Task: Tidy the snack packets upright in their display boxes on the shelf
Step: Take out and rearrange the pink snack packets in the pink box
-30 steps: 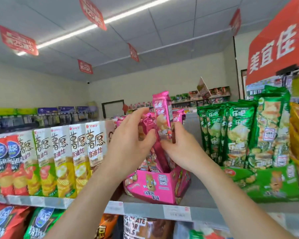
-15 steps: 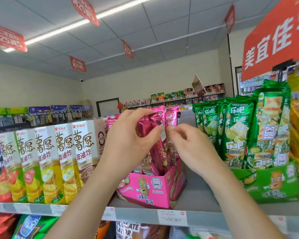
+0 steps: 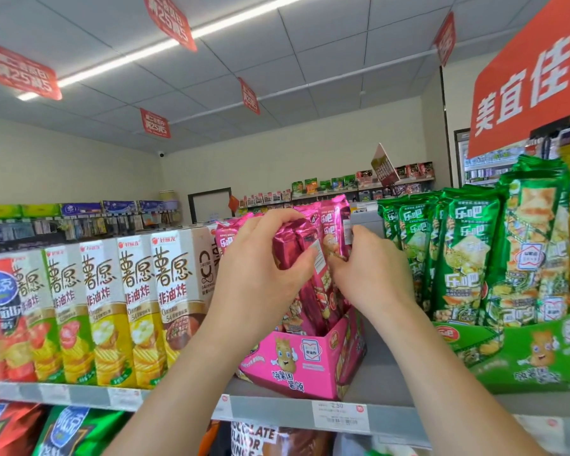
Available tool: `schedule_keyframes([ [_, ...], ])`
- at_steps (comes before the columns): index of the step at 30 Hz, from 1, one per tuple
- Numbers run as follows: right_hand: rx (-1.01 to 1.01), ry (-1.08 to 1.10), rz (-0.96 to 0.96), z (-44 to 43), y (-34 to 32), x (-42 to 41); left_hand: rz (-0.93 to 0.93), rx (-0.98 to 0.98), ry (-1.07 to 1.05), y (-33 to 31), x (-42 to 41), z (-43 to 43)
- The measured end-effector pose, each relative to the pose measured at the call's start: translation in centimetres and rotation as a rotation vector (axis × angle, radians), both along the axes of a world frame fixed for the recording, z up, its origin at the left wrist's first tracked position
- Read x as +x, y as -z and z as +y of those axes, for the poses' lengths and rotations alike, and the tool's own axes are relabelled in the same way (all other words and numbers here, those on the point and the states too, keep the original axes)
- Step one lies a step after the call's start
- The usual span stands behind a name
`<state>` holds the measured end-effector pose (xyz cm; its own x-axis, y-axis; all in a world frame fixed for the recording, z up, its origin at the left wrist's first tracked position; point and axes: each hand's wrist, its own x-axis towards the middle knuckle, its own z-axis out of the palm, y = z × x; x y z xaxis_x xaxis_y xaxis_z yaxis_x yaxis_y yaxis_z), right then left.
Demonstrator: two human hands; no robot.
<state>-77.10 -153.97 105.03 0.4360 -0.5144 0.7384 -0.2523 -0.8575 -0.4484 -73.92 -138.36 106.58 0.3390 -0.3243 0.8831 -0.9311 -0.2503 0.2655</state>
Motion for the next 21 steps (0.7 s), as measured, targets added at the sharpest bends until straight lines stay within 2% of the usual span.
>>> schedule_keyframes([
  [4,-0.070,-0.001,-0.121,0.0,-1.3,0.1,0.032,0.007,0.021,0.0,0.0,-0.1],
  [6,-0.035,-0.089,-0.202,-0.2,-2.1,0.1,0.037,0.019,0.028,0.0,0.1,0.0],
  [9,0.143,-0.371,-0.242,-0.5,-3.0,0.3,0.031,0.034,0.025,-0.2,0.3,-0.1],
  [12,0.393,-0.671,-0.155,-0.8,-3.4,0.1,0.006,0.047,0.021,-0.3,0.3,-0.3],
  [16,0.482,-0.781,-0.150,-1.0,-2.7,0.2,0.001,0.047,0.027,-0.3,0.4,-0.4],
  [18,0.471,-0.792,-0.296,-0.5,-2.2,0.3,0.008,0.048,0.027,-0.3,0.5,-0.4],
  [21,0.397,-0.847,-0.614,0.3,-2.2,-0.1,0.014,0.041,0.020,-0.4,0.5,-0.3],
])
